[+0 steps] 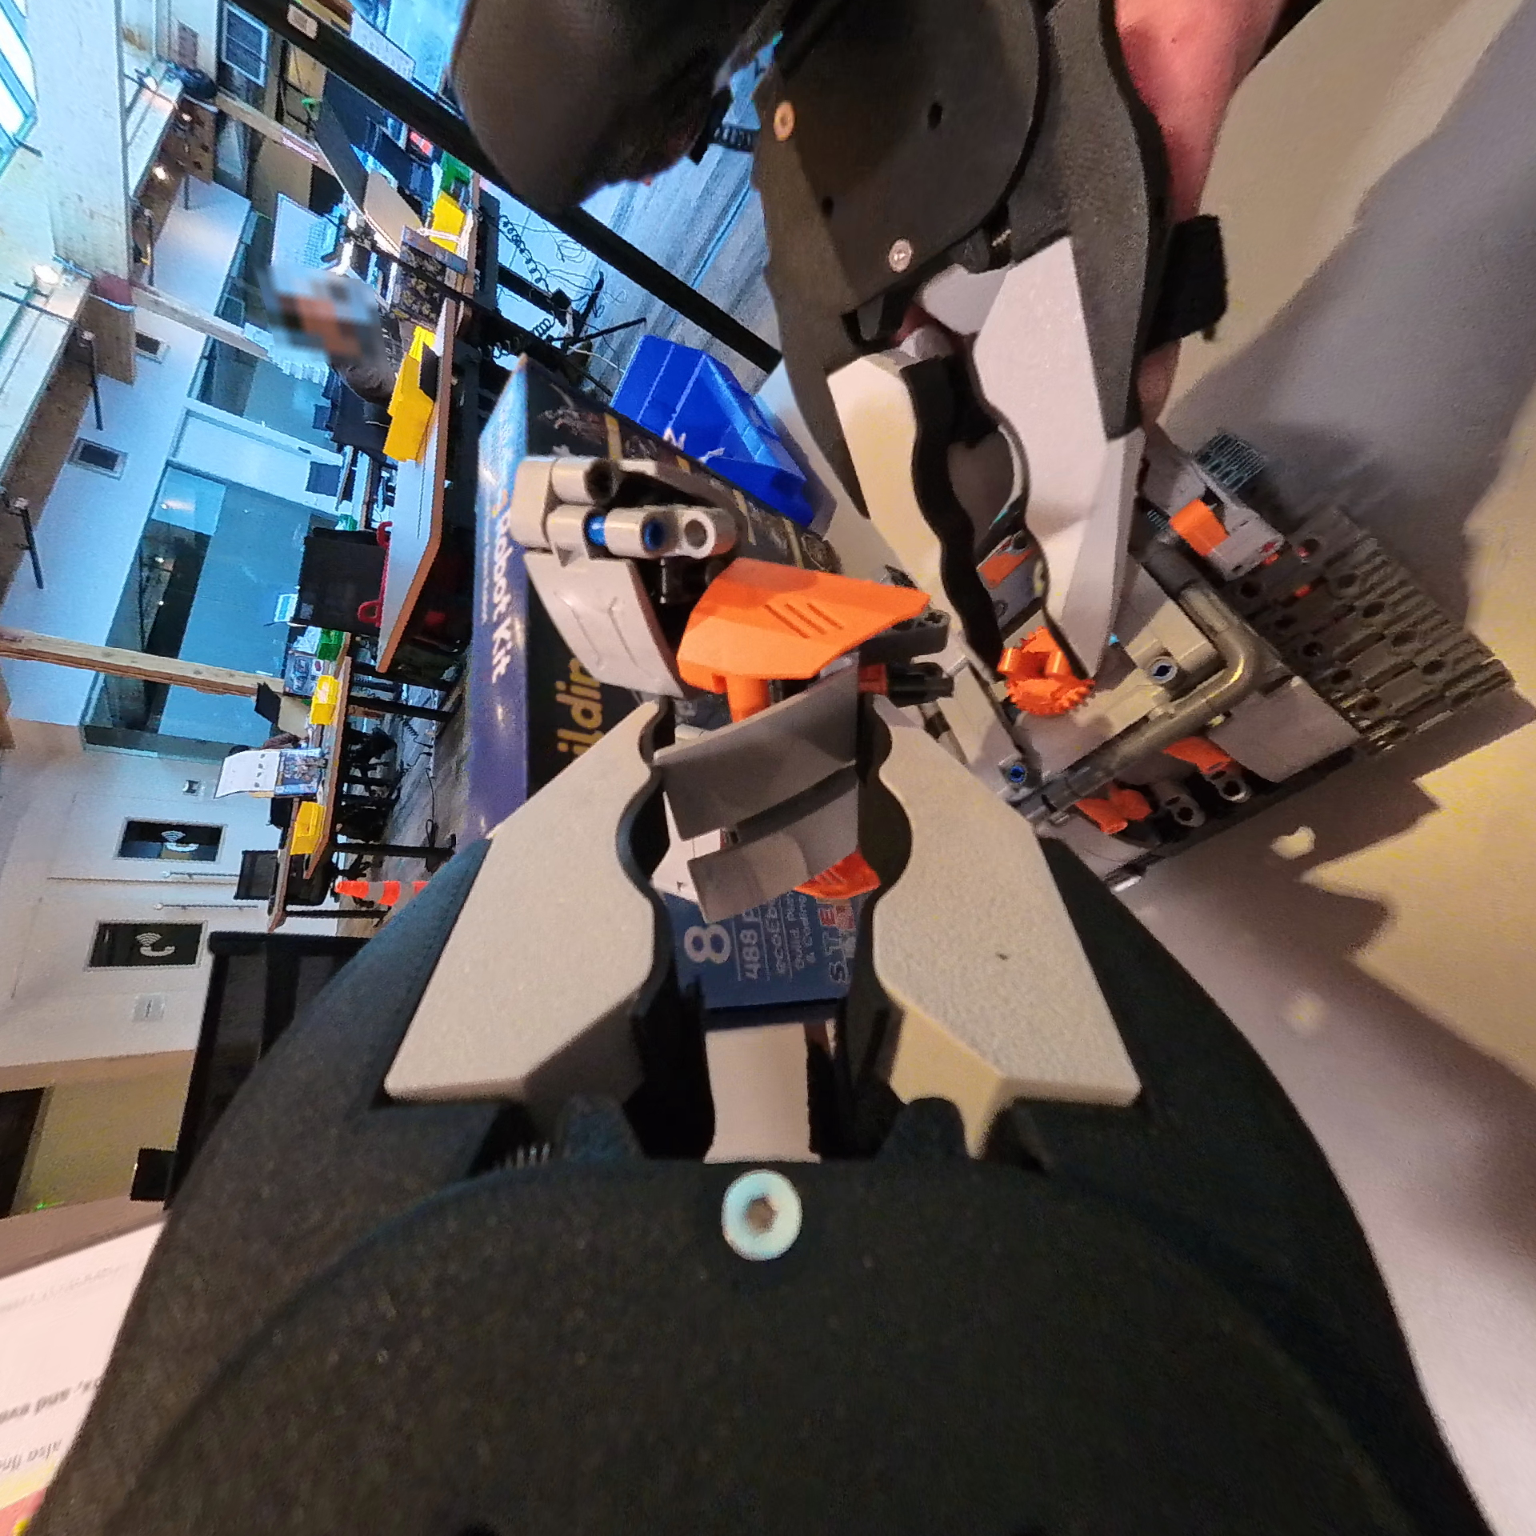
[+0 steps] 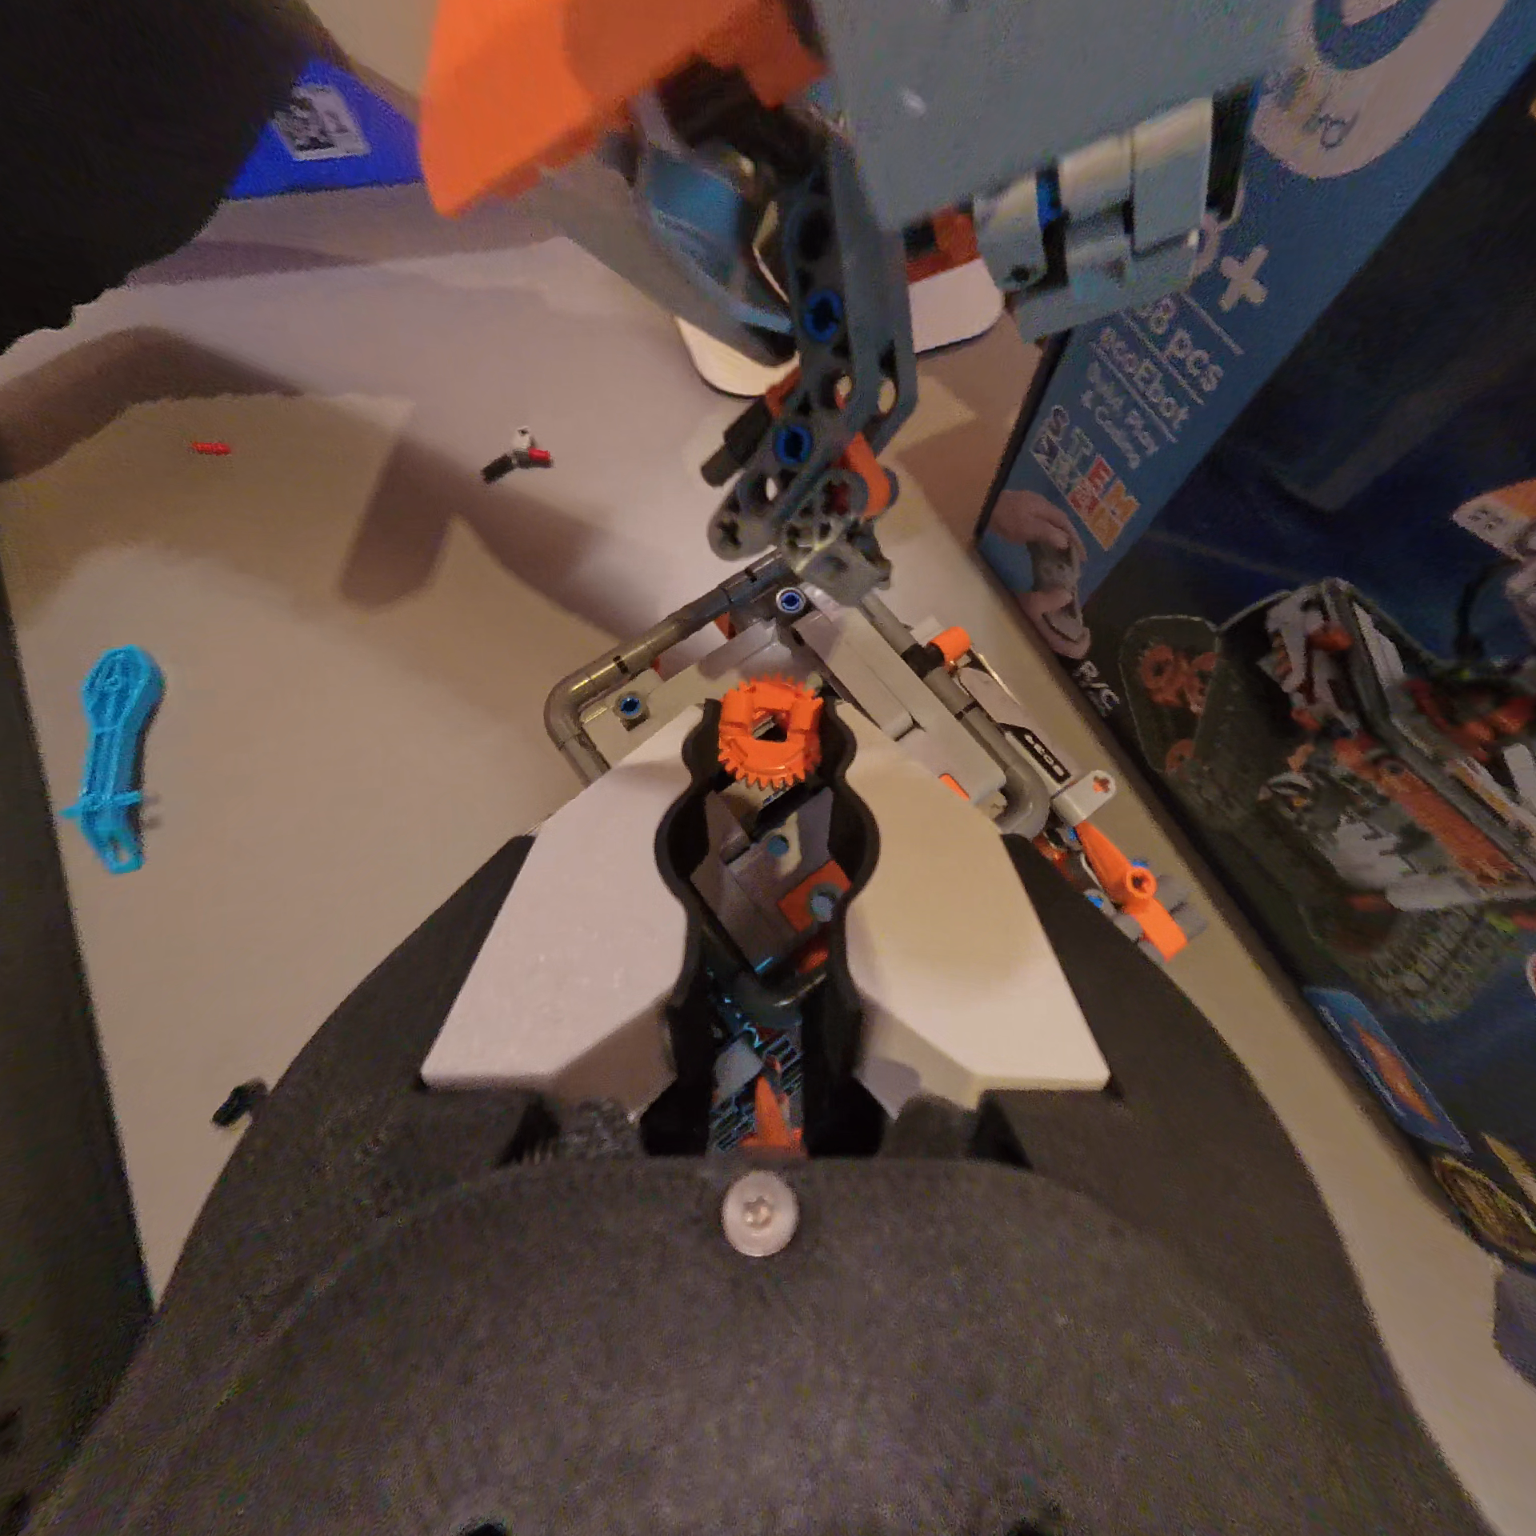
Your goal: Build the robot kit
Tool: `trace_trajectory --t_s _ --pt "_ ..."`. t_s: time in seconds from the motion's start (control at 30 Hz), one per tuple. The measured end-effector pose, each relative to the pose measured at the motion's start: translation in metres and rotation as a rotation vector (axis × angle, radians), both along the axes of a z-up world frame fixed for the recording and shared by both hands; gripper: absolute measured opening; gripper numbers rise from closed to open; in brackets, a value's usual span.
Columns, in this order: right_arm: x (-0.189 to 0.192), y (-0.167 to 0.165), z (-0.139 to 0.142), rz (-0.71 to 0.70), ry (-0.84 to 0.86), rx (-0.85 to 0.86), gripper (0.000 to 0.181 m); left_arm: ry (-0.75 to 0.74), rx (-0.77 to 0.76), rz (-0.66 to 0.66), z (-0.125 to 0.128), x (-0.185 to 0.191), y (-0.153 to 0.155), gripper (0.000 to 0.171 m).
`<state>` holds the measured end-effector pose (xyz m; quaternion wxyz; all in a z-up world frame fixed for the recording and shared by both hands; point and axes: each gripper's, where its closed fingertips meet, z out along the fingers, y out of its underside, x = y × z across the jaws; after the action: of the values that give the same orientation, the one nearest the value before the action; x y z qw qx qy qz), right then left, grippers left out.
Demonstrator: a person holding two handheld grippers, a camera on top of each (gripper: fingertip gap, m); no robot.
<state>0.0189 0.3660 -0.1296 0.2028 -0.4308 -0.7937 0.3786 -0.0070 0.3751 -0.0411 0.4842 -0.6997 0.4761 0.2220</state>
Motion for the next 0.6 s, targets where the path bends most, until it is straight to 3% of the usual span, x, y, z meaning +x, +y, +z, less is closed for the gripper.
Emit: trace_trajectory --t_s 0.23,0.4,0.6 --pt "0.002 -0.019 0.000 0.330 -0.018 -0.046 0.023 -0.015 -0.003 -0.002 0.002 -0.006 -0.012 0.042" --pt "0.002 -0.025 -0.001 0.497 -0.055 0.023 0.023 -0.017 -0.031 -0.021 -0.006 -0.005 -0.018 0.042" --pt "0.000 -0.015 0.003 0.468 -0.050 0.029 0.029 0.003 -0.048 -0.038 -0.014 -0.001 -0.021 0.042"
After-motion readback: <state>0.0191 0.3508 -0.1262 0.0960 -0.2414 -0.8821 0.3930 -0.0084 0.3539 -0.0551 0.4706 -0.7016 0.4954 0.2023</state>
